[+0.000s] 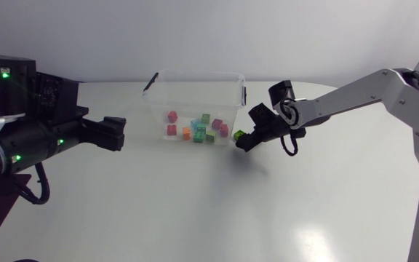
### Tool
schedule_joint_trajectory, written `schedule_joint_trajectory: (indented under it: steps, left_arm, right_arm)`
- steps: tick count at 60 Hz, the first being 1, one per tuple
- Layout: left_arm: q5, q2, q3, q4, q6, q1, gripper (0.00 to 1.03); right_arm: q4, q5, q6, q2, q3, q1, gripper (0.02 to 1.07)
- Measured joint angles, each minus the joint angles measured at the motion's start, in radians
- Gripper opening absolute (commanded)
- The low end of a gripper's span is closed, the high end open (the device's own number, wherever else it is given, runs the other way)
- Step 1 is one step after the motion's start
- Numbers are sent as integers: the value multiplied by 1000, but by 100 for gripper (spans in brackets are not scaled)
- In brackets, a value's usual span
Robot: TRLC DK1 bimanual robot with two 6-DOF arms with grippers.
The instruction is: Place the duplo bricks in the container
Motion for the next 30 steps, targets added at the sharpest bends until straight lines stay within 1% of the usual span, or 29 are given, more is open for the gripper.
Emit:
schedule_joint_trajectory:
  steps: [3, 8, 12, 22, 25, 30]
  left_arm:
    - [0, -3, -2, 3, 0, 0, 99]
    - [0, -11, -9, 5, 3, 0, 99]
    - [0, -16, -13, 6, 3, 0, 99]
    - [-4, -24, -20, 7, 10, 0, 99]
    - [-5, -30, -21, 7, 14, 0, 99]
    - [-8, -36, -21, 7, 17, 0, 99]
  right_arm:
    - [0, 0, 0, 11, 8, 2, 89]
    - [3, 0, 0, 24, 22, 5, 80]
    - [10, 0, 0, 30, 32, 11, 68]
    - [36, 9, 0, 42, 40, 22, 32]
    - [45, 16, 1, 47, 41, 25, 24]
    - [50, 22, 1, 51, 41, 25, 22]
